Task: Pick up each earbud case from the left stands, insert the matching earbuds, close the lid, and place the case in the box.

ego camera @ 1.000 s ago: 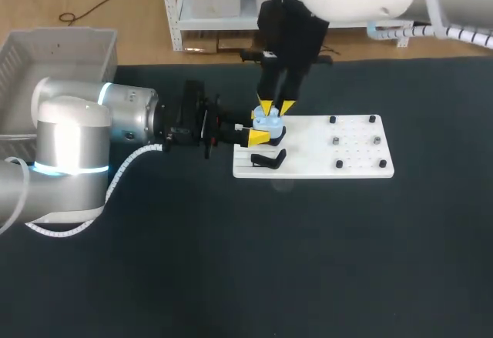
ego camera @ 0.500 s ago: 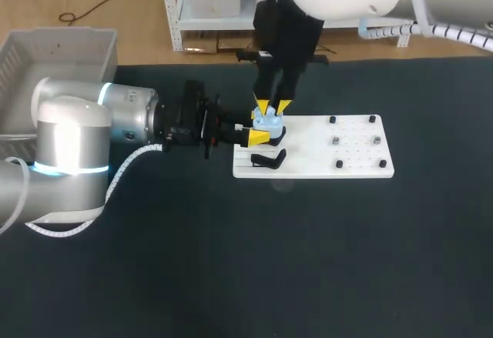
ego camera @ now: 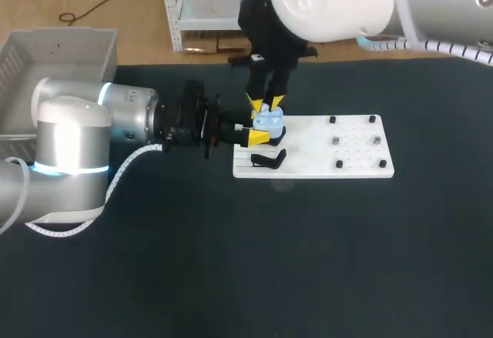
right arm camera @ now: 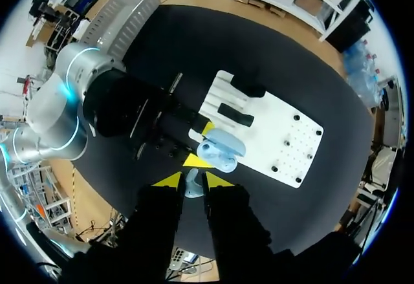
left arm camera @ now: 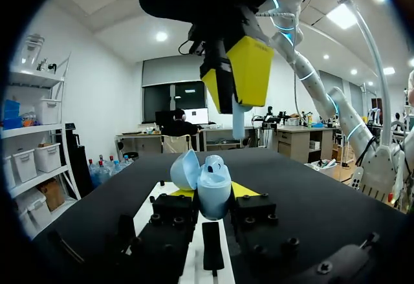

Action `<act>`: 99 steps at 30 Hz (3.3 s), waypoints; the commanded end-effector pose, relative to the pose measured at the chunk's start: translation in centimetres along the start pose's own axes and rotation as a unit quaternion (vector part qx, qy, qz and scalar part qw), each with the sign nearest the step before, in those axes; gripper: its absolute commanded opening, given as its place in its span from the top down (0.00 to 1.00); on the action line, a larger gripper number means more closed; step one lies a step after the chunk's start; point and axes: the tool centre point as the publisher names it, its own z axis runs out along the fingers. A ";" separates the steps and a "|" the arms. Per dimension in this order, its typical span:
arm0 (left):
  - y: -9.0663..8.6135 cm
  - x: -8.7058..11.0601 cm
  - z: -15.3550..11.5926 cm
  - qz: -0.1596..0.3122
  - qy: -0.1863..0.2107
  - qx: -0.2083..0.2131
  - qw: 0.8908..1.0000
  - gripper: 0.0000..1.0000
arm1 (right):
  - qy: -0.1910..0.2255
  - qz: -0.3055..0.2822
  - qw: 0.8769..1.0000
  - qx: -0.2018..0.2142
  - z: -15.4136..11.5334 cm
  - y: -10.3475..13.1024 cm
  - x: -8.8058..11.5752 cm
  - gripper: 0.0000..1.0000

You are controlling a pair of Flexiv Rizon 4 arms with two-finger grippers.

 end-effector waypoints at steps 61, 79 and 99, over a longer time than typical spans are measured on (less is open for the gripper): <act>-0.1 0.0 0.0 0.000 0.001 -0.001 1.000 1.00 | -0.028 -0.010 0.999 0.042 2.7 -1.3 -1.4 1.00; -0.1 0.0 0.0 0.000 0.001 -0.001 1.000 1.00 | -0.018 -0.007 0.999 0.041 3.4 -1.8 -2.4 1.00; -0.1 0.0 0.0 0.000 0.001 -0.001 1.000 1.00 | -0.008 -0.008 0.999 0.050 2.6 -1.0 -1.1 0.00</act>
